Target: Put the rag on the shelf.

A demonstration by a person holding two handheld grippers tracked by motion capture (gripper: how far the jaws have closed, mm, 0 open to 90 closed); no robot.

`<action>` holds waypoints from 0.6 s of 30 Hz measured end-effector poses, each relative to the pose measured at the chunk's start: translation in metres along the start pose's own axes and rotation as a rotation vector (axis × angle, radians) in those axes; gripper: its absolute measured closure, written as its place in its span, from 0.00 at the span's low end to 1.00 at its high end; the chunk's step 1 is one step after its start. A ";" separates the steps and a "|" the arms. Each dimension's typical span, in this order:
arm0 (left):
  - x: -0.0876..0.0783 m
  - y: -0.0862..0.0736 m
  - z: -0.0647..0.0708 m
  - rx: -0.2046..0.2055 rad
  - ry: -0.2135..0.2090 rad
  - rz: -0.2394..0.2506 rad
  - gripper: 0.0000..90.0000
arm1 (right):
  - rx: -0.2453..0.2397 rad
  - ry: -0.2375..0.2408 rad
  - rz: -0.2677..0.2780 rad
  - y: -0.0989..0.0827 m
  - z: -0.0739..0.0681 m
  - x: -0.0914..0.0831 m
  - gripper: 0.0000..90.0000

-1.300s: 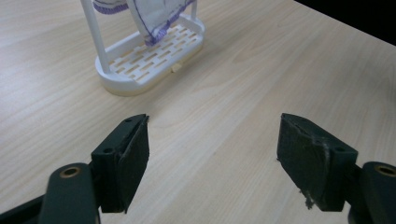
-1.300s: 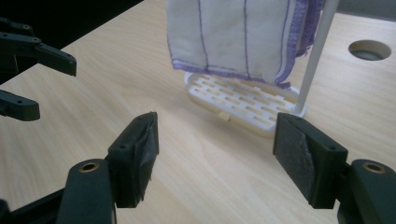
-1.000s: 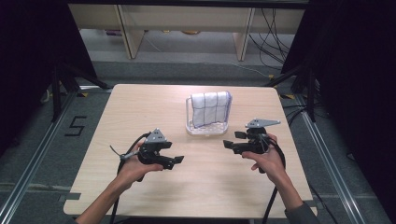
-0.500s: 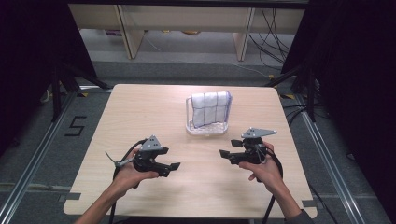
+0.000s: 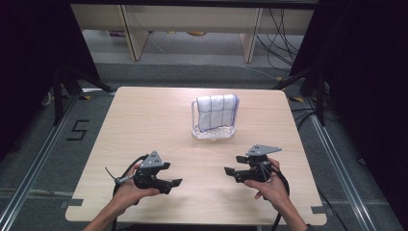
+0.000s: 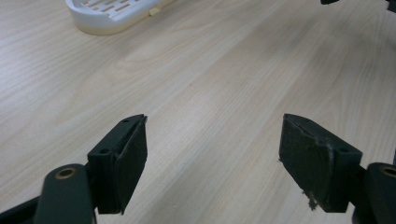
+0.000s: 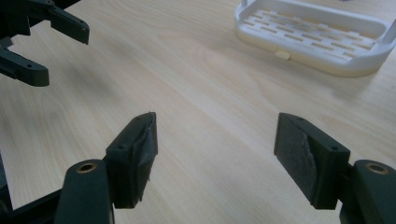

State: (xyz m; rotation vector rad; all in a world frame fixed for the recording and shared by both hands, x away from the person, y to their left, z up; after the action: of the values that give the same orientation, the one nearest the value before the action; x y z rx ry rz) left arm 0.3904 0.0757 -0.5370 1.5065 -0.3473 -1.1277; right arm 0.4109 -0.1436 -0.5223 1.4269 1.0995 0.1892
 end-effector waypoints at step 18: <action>-0.005 -0.028 0.016 0.037 0.009 0.017 0.21 | -0.021 -0.014 -0.019 -0.031 -0.010 -0.006 0.19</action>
State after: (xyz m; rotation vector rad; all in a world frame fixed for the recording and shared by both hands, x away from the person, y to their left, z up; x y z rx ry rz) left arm 0.3647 0.0781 -0.5570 1.5378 -0.3761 -1.1066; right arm 0.3848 -0.1478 -0.5434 1.3966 1.0960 0.1764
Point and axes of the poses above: each handheld gripper's, and its own axes: x roughly forward along the jaws, y roughly out of its top, z roughly to its right, the point moved 10 cm from there along x, roughly forward along the jaws, and after that the axes turned 9 degrees about z, right-handed, at the moved point
